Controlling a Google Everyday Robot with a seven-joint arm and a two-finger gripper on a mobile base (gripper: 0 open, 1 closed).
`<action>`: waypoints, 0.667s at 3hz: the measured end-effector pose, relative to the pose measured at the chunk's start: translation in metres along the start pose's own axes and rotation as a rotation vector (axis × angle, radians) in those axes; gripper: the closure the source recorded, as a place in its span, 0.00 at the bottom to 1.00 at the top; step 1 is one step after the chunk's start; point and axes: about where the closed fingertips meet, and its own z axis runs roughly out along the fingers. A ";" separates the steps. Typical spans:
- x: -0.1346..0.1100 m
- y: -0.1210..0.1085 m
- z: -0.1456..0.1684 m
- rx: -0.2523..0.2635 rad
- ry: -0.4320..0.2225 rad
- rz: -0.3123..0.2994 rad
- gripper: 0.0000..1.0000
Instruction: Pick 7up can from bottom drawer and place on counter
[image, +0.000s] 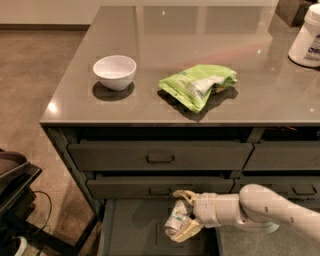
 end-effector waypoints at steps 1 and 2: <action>-0.064 0.009 -0.034 -0.002 0.039 -0.127 1.00; -0.127 0.008 -0.085 0.076 0.083 -0.258 1.00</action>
Offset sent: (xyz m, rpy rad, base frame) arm -0.0357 -0.0319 0.2661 -0.2507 -0.4372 0.0119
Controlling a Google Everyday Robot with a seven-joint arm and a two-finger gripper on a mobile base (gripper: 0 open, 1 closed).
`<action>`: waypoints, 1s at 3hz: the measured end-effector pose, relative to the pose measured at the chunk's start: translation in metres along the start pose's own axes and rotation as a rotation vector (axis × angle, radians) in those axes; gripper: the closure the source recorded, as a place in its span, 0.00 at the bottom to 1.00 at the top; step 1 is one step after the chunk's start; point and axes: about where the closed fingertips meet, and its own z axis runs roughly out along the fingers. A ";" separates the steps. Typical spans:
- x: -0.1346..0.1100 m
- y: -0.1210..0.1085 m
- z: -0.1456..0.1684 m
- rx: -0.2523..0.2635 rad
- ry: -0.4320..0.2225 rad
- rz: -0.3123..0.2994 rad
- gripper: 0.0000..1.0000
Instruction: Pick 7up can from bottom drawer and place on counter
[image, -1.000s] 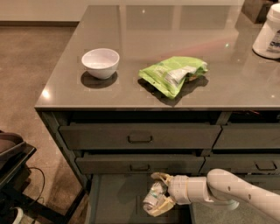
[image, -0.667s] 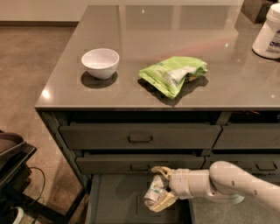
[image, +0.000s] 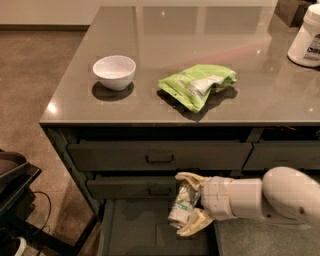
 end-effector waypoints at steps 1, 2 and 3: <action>-0.005 -0.003 -0.015 0.025 0.036 -0.019 1.00; -0.002 -0.001 -0.006 0.009 0.020 -0.010 1.00; -0.022 -0.011 -0.025 0.017 0.044 -0.059 1.00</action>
Offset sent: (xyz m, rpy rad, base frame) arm -0.0027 -0.0100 0.0149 -0.0372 -0.0298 -0.0232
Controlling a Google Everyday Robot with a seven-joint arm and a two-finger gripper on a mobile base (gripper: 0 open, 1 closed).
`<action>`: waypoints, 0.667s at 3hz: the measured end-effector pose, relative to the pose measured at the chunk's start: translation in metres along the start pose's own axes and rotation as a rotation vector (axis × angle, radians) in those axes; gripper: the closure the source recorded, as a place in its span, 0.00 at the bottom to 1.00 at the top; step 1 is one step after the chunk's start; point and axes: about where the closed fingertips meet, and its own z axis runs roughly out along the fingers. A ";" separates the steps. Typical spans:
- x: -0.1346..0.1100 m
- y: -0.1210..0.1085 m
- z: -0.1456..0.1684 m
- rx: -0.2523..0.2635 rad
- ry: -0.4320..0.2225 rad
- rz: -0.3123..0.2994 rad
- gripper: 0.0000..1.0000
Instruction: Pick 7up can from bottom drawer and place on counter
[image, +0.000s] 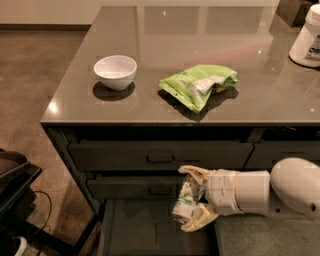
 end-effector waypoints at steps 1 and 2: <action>-0.045 -0.030 -0.050 0.043 0.046 -0.107 1.00; -0.084 -0.067 -0.115 0.125 0.106 -0.204 1.00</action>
Offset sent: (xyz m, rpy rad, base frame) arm 0.0062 -0.0726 0.2555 -0.2048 -0.3773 -0.0559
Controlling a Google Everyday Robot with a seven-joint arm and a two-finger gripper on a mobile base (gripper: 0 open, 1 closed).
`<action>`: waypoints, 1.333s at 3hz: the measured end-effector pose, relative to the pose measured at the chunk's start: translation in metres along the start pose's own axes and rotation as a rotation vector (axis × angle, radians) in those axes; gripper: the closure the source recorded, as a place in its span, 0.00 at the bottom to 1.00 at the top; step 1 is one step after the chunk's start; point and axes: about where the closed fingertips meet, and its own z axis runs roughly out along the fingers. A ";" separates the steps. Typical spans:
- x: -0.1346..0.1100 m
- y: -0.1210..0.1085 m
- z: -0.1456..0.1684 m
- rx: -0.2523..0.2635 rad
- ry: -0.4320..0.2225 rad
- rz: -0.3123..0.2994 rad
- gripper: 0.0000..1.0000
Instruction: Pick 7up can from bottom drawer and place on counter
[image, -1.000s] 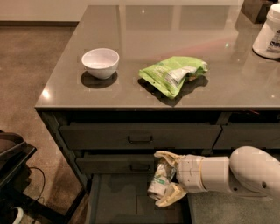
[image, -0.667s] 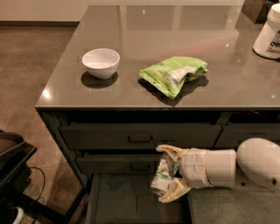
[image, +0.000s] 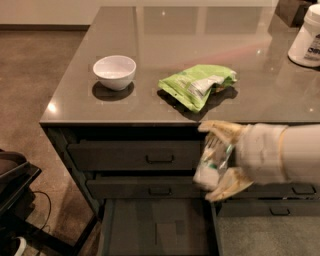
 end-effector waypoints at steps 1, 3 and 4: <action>-0.007 -0.014 -0.009 0.020 0.004 -0.022 1.00; -0.002 -0.047 -0.013 0.046 0.032 -0.078 1.00; 0.005 -0.097 -0.021 0.068 0.080 -0.155 1.00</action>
Offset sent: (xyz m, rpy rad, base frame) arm 0.0088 -0.0018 0.0163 0.0071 -0.0328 0.0005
